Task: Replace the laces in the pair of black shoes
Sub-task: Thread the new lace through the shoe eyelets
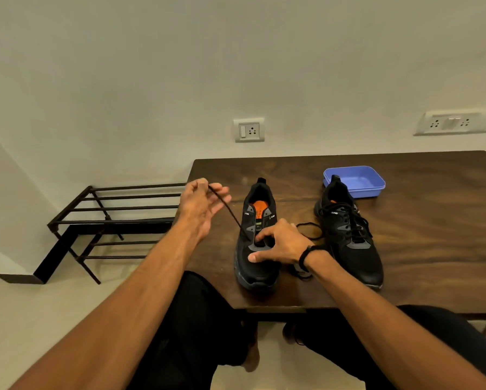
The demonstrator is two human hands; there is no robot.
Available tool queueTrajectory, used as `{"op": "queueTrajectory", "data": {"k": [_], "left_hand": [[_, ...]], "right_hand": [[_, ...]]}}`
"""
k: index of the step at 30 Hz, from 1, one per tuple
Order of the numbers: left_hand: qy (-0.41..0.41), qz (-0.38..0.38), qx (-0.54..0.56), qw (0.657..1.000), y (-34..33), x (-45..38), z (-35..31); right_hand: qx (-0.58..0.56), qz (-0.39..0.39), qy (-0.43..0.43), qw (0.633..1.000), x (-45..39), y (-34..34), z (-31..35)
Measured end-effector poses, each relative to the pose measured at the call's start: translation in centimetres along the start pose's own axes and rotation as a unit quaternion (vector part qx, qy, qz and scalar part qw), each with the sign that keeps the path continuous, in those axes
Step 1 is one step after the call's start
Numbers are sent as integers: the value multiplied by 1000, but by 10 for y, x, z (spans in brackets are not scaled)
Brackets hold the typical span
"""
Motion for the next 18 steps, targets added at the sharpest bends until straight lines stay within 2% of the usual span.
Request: {"op": "queueTrajectory", "data": {"k": [2,3,4,5,6,7,8,11,13,15,16,17,18], "left_hand": [[-48,15,-39,998,10,-9,-31],[-118,5,-139,983,21,-13,-58],[-211,-3,-277,937,29,-13,-92],[-299,-10,-433,850,33,-11,-122],[-353,-7,-562,748,35,-9,-144],[-365,-4,-657,660,41,-10,-162],[-348,-12,-721,599,52,-12,-182],[-316,-52,-832,454,82,-15,-224],[-278,-42,-887,366,95,-17,-221],[-206,-9,-945,254,99,-17,-196],[-173,13,-959,224,98,-16,-182],[-158,34,-961,225,92,-15,-172],[-166,43,-952,252,83,-10,-170]], "right_hand": [[15,-5,-10,1000,-1,-1,-1],[16,0,-22,1000,-2,-3,-3],[18,12,-34,999,-1,-4,-3],[18,21,-44,999,-4,-6,-6],[18,25,-51,998,-6,-6,-7],[14,28,-55,998,-8,-7,-9],[5,33,-55,998,-9,-8,-7],[-23,42,-43,998,-10,-10,-5],[-19,37,-47,998,-4,-9,-1],[44,46,-57,996,2,-7,4],[101,47,-58,992,5,-2,9],[151,47,-58,986,8,4,14],[190,59,-57,978,13,10,22]]}}
Point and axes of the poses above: each hand's wrist, its own x-axis away from the middle knuckle, its own y-axis out of the back of the hand, z = x × y, the point moved 9 cm from there along -x, towards the middle knuckle, and after that the axes turned 10 degrees about y, right-handed, at the moved point
